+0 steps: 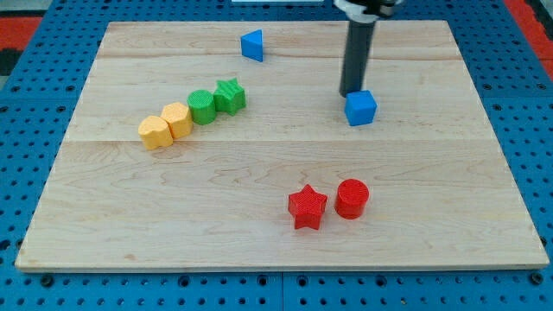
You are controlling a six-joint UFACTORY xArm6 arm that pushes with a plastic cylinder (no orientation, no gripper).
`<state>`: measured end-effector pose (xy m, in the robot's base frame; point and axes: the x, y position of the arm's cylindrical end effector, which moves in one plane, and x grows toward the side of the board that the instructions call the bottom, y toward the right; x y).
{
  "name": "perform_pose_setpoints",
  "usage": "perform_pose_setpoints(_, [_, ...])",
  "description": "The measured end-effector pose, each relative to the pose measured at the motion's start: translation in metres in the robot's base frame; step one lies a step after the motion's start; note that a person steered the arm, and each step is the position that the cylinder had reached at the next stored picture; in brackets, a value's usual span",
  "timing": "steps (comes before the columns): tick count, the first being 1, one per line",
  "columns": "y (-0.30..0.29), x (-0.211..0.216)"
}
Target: Move blue blocks near to the red blocks
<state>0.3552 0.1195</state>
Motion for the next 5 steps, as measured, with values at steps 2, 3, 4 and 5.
perform_pose_setpoints(2, [0.009, 0.088])
perform_pose_setpoints(3, [0.042, 0.107])
perform_pose_setpoints(4, [0.054, 0.13])
perform_pose_setpoints(5, [0.009, 0.132])
